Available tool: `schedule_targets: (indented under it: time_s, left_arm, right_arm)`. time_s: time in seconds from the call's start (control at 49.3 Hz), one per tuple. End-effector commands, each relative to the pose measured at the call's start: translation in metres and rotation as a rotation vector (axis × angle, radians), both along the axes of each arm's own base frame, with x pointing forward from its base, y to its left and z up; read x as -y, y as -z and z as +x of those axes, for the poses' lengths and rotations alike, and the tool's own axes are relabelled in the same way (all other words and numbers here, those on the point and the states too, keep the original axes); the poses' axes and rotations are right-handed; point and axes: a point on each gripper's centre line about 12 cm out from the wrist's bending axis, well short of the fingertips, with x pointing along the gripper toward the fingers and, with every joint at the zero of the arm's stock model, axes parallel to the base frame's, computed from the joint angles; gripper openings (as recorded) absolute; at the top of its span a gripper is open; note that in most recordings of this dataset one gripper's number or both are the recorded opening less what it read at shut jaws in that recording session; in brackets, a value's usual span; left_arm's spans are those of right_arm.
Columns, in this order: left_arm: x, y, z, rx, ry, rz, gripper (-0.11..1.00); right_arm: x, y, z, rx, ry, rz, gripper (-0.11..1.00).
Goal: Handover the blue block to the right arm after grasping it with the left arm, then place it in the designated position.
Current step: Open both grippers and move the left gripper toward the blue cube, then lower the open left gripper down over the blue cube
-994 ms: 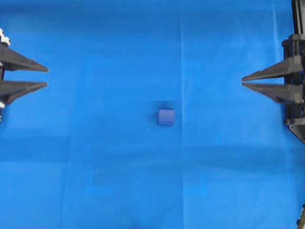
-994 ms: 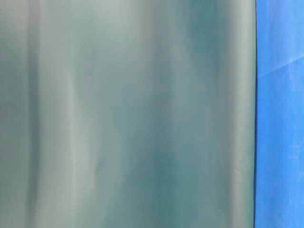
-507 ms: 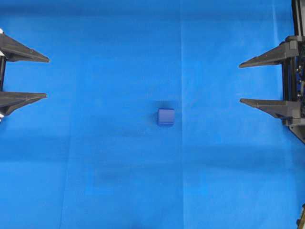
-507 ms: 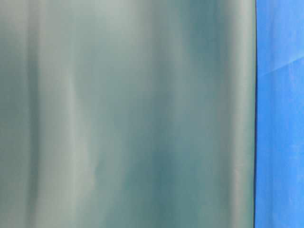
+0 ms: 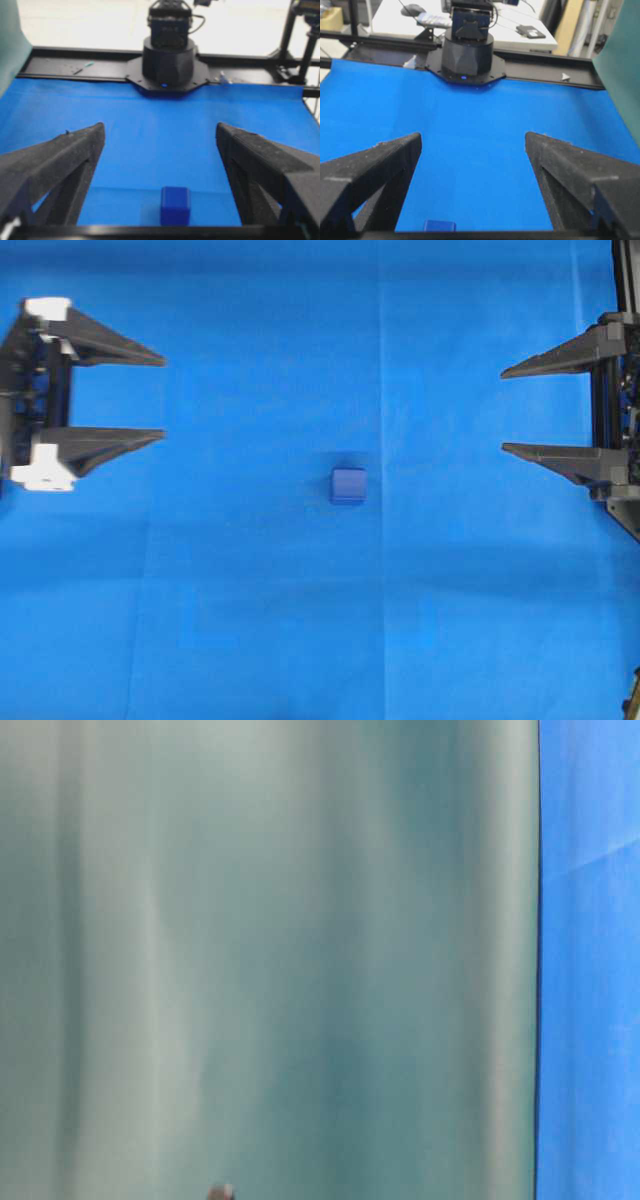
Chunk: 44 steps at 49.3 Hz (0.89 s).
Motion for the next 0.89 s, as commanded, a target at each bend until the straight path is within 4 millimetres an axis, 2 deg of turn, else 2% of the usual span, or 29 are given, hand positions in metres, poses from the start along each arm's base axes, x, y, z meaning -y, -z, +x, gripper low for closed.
schedule_targets:
  time_s: [0.0, 0.466, 0.689, 0.872]
  left_arm:
    - [-0.001, -0.013, 0.02, 0.037, -0.001, 0.001, 0.93]
    - [-0.002, -0.017, 0.123, 0.008, 0.004, 0.0, 0.93]
    - [-0.002, -0.012, 0.152, -0.026, 0.004, -0.001, 0.93]
    - [-0.003, -0.013, 0.16, -0.045, 0.002, 0.0, 0.93]
  right_arm:
    - [0.0, -0.011, 0.003, 0.031, 0.002, 0.004, 0.97]
    - [0.002, -0.012, 0.003, 0.034, 0.008, 0.004, 0.97]
    - [0.003, -0.012, 0.002, 0.035, 0.013, 0.004, 0.97]
    - [0.003, -0.012, 0.002, 0.034, 0.016, 0.004, 0.97]
